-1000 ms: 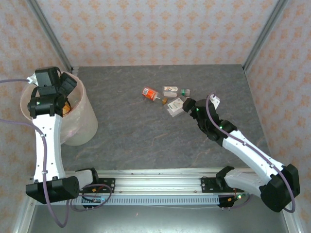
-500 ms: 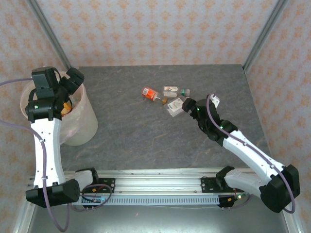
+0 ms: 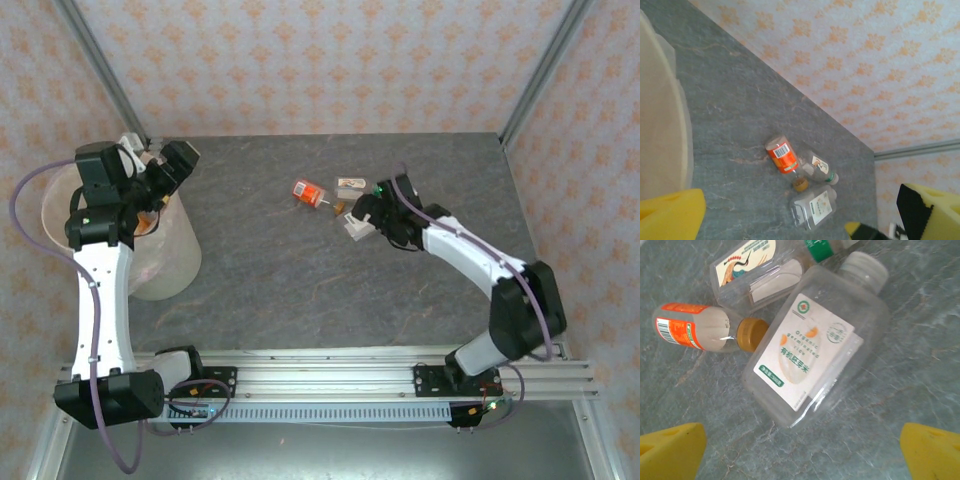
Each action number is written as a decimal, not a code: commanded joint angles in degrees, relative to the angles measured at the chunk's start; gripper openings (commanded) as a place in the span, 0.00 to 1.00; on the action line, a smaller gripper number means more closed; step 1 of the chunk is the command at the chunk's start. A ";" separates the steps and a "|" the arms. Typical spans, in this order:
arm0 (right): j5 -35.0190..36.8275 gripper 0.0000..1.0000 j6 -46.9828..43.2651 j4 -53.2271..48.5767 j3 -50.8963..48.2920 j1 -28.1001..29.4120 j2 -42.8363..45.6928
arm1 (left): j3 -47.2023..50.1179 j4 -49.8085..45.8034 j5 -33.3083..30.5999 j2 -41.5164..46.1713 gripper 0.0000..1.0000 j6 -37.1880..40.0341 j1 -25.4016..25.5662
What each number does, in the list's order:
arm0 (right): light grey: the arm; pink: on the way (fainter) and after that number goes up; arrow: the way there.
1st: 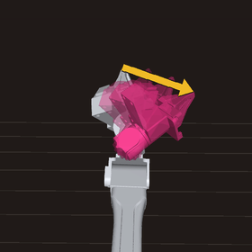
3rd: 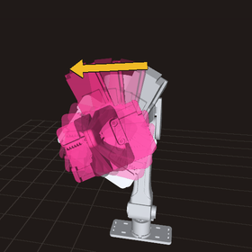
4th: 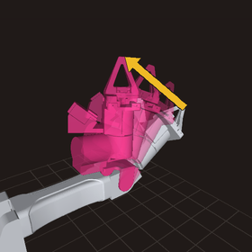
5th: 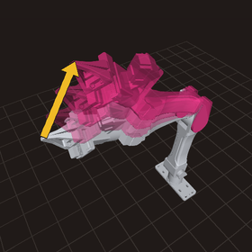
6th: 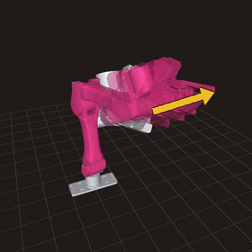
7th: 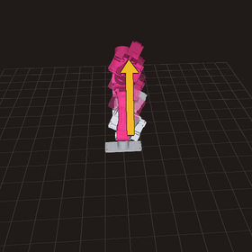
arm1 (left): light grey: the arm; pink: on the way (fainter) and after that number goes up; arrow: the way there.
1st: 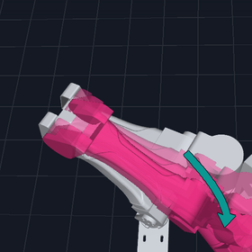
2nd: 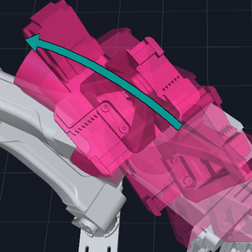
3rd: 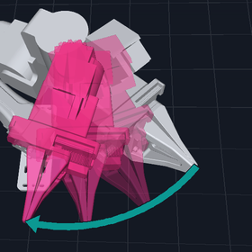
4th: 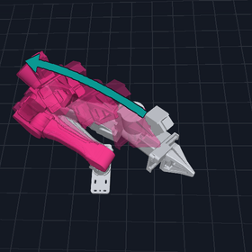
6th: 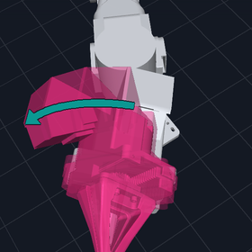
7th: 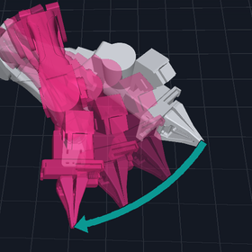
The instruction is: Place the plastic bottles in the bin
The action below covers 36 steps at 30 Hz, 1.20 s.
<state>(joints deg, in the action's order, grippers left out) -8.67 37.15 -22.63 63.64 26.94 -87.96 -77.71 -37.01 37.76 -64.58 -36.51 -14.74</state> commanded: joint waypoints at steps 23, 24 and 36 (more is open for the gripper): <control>10.07 1.00 9.52 -15.58 19.27 4.53 -24.78 | 7.36 -2.14 3.65 7.26 1.00 4.40 -0.30; 10.07 1.00 9.01 -14.38 17.26 4.57 -23.35 | 7.56 -2.16 3.51 7.33 1.00 4.43 -0.34; 4.15 0.98 -8.58 -11.35 -4.04 4.53 -5.64 | 9.84 -0.77 2.63 7.54 1.00 3.28 -0.31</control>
<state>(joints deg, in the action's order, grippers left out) -2.94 35.53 -30.79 63.35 31.24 -96.07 -70.30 -34.72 41.78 -56.36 -32.97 -14.72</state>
